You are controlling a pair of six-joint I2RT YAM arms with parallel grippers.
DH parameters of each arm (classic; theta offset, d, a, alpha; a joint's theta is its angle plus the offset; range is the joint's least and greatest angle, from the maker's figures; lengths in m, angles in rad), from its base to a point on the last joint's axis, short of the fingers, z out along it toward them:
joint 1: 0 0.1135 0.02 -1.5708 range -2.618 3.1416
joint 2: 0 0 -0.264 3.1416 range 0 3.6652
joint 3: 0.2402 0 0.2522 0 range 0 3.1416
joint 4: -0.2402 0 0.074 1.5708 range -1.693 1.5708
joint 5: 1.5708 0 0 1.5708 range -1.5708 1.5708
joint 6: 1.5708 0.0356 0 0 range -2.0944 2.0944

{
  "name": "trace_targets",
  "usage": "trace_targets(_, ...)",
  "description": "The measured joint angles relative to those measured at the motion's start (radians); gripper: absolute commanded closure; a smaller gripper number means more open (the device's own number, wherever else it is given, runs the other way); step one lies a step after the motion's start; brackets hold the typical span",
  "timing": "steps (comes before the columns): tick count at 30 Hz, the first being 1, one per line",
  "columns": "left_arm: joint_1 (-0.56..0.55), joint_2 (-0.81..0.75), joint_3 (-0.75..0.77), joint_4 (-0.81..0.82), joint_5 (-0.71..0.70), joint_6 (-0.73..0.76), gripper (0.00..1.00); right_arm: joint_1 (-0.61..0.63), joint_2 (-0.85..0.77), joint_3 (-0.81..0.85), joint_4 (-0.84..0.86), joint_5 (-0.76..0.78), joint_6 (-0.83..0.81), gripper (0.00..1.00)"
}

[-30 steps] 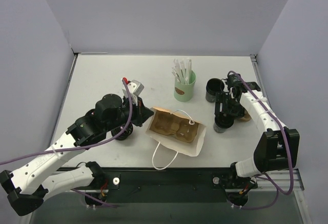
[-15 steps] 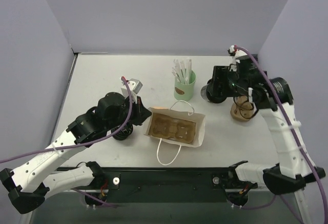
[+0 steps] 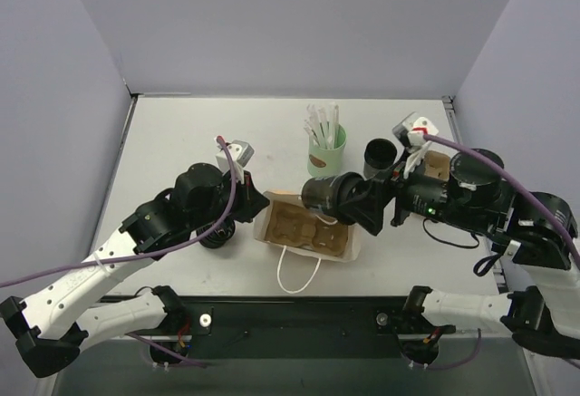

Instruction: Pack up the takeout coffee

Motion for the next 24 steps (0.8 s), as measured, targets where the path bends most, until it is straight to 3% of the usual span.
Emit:
trace_targets(5, 0.0, 0.006, 0.0, 0.0, 0.015, -0.016, 1.0, 0.255, 0.072, 0.022, 0.01, 0.128, -0.013, 0.51)
trace_targets(10, 0.0, 0.007, 0.0, 0.001, 0.019, -0.021, 1.0, 0.404, 0.221, 0.151, 0.021, 0.257, -0.053, 0.5)
trace_targets(15, 0.0, 0.001, -0.01, 0.012, 0.022, -0.021, 1.0, 0.449, 0.291, 0.212, 0.022, 0.311, -0.081, 0.51)
trace_targets(24, 0.0, -0.066, -0.09, 0.1, 0.087, 0.01, 1.0, 0.452, 0.267, 0.082, -0.092, 0.385, -0.136, 0.52)
